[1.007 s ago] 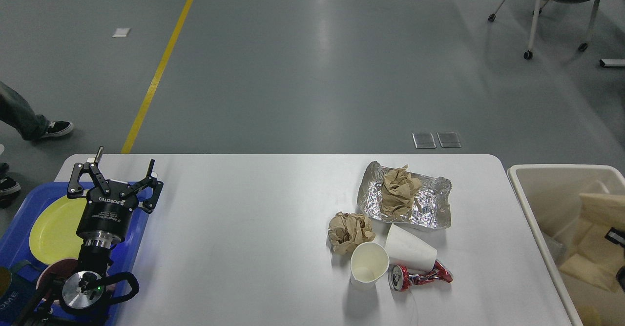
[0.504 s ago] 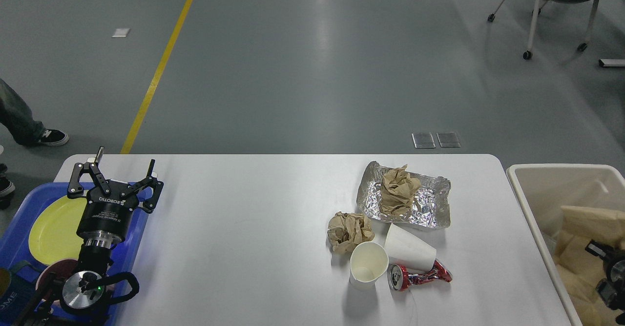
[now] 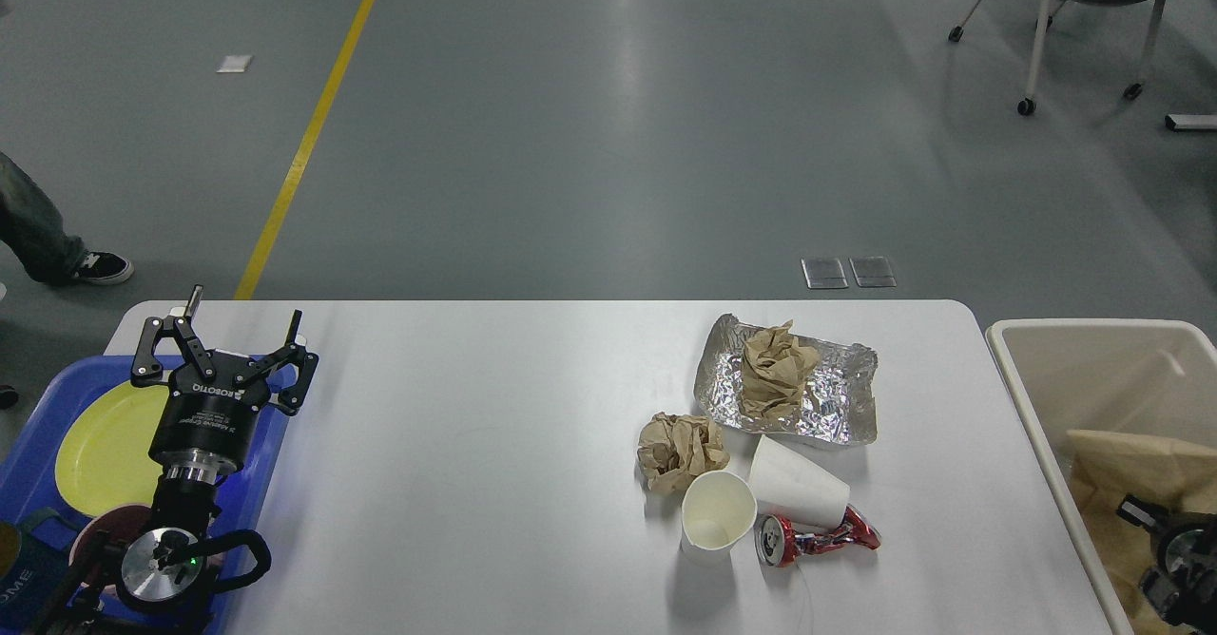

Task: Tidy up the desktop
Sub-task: 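Release the bag in the bin and raise the right gripper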

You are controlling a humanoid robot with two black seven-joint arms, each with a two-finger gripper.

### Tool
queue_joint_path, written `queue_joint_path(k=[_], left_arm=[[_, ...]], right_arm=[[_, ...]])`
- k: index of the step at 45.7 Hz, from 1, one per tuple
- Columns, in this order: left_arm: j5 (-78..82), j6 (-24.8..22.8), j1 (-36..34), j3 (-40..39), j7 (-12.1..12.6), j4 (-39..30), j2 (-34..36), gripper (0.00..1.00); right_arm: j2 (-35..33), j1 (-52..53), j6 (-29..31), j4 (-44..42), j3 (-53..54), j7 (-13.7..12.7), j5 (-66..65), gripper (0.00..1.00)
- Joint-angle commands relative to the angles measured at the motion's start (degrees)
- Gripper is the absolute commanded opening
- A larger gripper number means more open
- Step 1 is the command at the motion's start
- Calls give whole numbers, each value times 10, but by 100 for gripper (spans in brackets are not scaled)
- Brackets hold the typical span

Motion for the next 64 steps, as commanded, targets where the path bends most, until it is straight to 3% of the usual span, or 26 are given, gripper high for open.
queue_joint_path(k=[1, 6, 10, 12, 29, 40, 47, 58, 64], left_arm=[[0, 0, 0, 0, 0, 0, 0, 96], [0, 0, 0, 0, 0, 0, 0, 96], [0, 0, 0, 0, 0, 0, 0, 96], [0, 0, 0, 0, 0, 0, 0, 96], [0, 0, 0, 0, 0, 0, 0, 96], [0, 0, 0, 0, 0, 0, 0, 96], [0, 0, -1, 0, 0, 0, 0, 97], [0, 0, -1, 0, 0, 0, 0, 96], [0, 0, 0, 0, 0, 0, 0, 96]], right_arm=[[2, -1, -7, -1, 2, 0, 2, 0], [3, -2, -50, 1, 2, 0, 2, 35], [7, -2, -75, 3, 1, 2, 1, 79], [12, -2, -78, 3, 1, 2, 1, 87], [4, 9, -69, 12, 2, 5, 0, 95], [-68, 152, -40, 157, -24, 3, -42, 100], [-89, 297, 51, 256, -79, 1, -116, 100], [-68, 537, 263, 404, -152, -2, -149, 100], [-51, 642, 330, 470, -154, -4, -148, 100]])
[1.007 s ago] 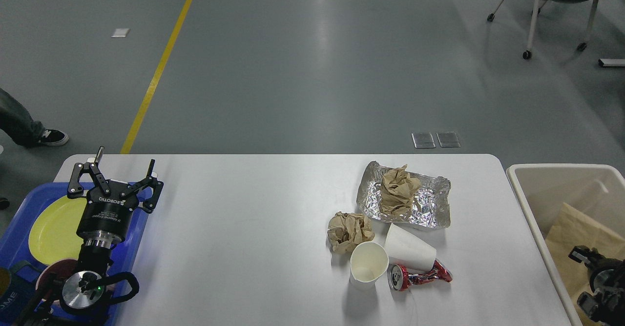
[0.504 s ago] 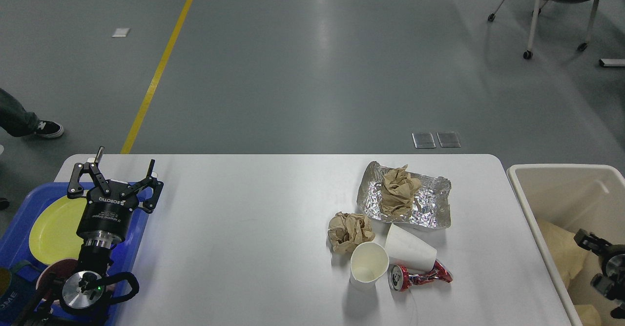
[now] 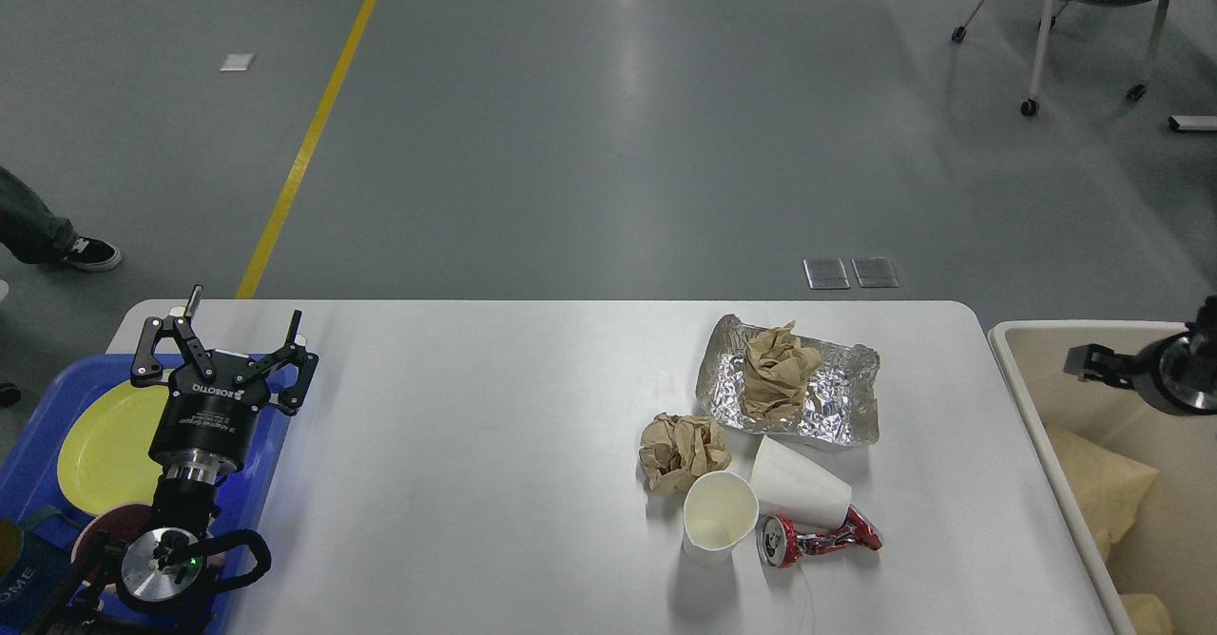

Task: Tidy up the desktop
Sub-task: 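Release the bag in the bin and raise the right gripper, then move the right gripper down to the white paper cup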

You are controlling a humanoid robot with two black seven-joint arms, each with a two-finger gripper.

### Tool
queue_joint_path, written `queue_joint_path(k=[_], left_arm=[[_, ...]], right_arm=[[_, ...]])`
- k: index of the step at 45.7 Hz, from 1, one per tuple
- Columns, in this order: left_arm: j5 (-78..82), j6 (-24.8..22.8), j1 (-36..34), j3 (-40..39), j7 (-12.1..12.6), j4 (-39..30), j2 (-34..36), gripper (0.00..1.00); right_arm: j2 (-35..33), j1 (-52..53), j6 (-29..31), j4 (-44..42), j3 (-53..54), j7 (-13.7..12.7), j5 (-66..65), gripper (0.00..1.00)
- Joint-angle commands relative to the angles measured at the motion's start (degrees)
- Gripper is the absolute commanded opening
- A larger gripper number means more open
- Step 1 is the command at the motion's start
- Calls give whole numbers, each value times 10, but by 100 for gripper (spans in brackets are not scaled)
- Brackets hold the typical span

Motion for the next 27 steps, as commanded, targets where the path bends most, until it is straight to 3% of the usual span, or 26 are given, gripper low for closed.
queue_joint_path(k=[1, 9, 12, 20, 27], left_arm=[[0, 0, 0, 0, 0, 0, 0, 96], [0, 0, 0, 0, 0, 0, 0, 96], [0, 0, 0, 0, 0, 0, 0, 96], [0, 0, 0, 0, 0, 0, 0, 96], [0, 0, 0, 0, 0, 0, 0, 96]], right_arm=[[16, 112, 70, 77, -5, -2, 0, 100], [48, 292, 168, 208, -31, -1, 1, 100], [75, 378, 232, 263, -33, -1, 2, 100], [100, 529, 344, 329, -24, -1, 8, 100], [99, 630, 353, 413, -2, 0, 10, 100]])
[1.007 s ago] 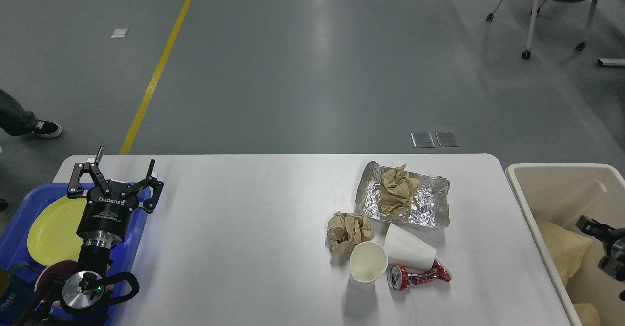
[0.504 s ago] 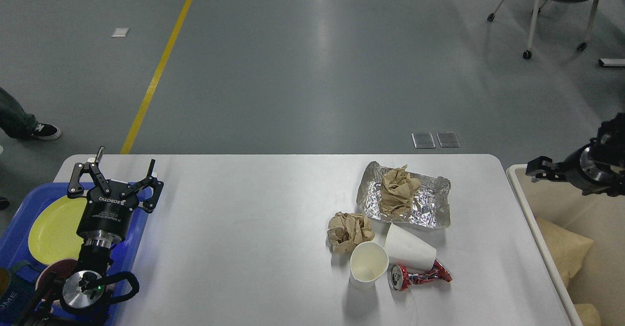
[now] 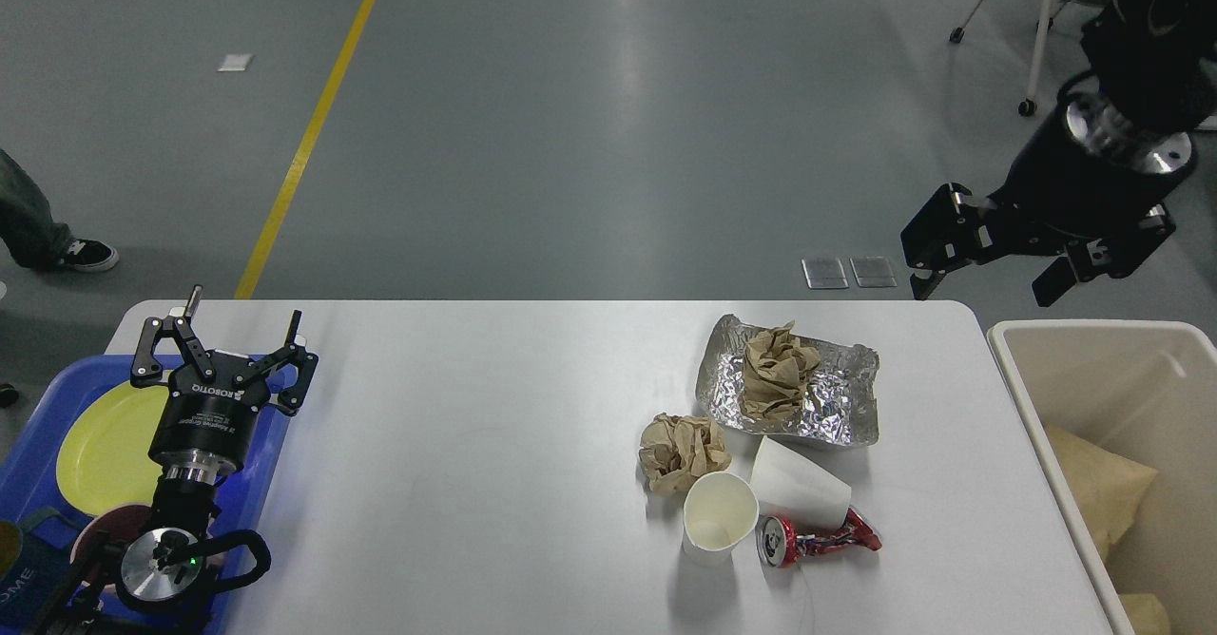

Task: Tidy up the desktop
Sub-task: 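Move the right gripper down to the white paper cup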

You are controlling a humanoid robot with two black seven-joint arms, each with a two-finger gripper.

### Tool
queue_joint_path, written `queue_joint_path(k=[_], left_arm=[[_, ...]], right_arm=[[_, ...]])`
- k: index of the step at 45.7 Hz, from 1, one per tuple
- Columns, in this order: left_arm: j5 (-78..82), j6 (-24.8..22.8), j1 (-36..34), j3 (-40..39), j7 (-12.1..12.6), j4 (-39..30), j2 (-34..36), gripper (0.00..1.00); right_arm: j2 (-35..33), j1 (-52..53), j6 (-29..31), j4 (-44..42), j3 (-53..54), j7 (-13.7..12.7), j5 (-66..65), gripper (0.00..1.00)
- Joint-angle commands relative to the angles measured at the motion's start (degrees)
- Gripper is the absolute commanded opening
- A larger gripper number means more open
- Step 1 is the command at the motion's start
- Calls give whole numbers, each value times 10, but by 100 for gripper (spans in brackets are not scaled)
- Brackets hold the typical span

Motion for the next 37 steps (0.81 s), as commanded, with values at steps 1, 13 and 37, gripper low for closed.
queue_joint_path(k=[1, 13, 37], left_arm=[[-1, 0, 0, 0, 0, 0, 0, 96], [0, 0, 0, 0, 0, 0, 0, 96], [0, 0, 0, 0, 0, 0, 0, 96]], right_arm=[[3, 82, 8, 73, 16, 0, 1, 100], [12, 130, 8, 127, 22, 0, 4, 100], [13, 65, -41, 112, 22, 0, 4, 100]])
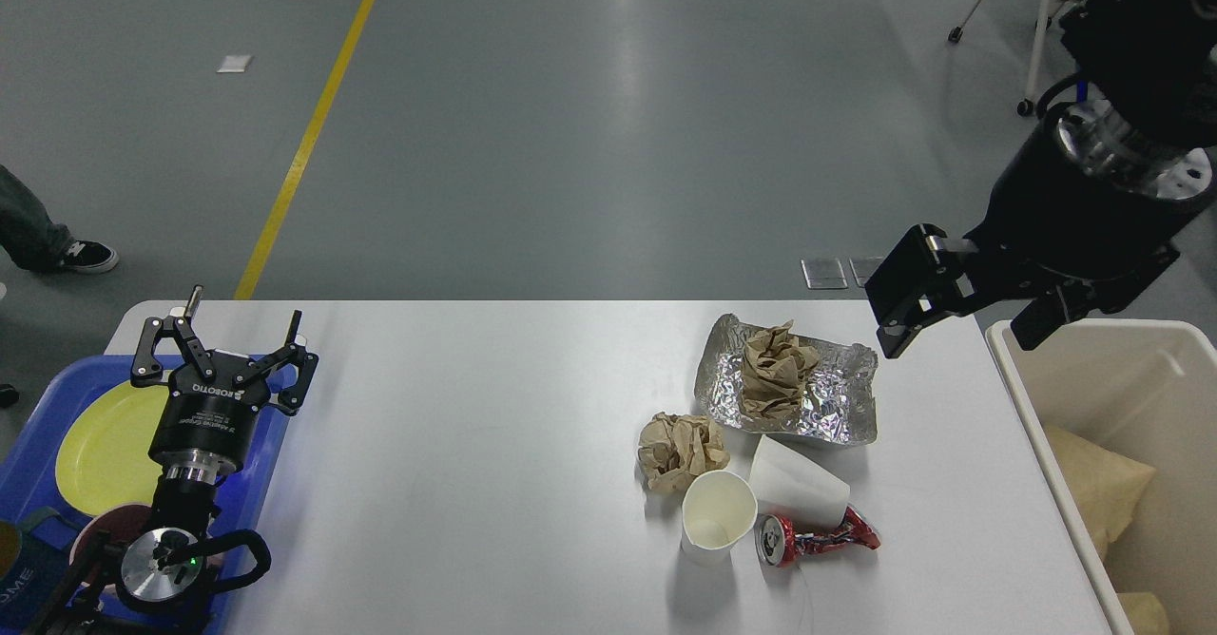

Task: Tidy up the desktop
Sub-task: 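Move the right gripper down to the white paper cup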

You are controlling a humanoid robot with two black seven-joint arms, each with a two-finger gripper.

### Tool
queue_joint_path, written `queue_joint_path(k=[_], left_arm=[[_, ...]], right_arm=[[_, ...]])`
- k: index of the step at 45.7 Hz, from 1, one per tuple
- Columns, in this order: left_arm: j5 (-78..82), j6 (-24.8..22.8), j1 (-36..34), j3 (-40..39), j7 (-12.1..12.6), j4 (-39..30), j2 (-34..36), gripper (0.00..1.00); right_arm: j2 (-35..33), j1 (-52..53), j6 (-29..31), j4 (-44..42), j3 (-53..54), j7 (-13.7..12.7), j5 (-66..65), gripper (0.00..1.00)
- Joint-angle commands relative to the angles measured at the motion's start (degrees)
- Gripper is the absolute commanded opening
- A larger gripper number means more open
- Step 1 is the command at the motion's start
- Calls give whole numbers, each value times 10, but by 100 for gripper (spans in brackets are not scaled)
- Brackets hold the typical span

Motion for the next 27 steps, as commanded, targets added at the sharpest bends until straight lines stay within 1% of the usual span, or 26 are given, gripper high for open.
queue_joint_path(k=[1, 11, 16, 23, 27], left_arm=[[0, 0, 0, 0, 0, 0, 0, 96], [0, 0, 0, 0, 0, 0, 0, 96], [0, 0, 0, 0, 0, 0, 0, 96], [0, 0, 0, 0, 0, 0, 0, 96], [0, 0, 0, 0, 0, 0, 0, 96]], right_arm=[[-1, -25, -28, -7, -1, 0, 0, 100], [-4, -91, -67, -35, -2, 0, 1, 100], [0, -108, -72, -33, 4, 0, 8, 100], [11, -151, -78, -35, 36, -1, 45, 100], [17, -185, -104, -34, 53, -1, 46, 100]])
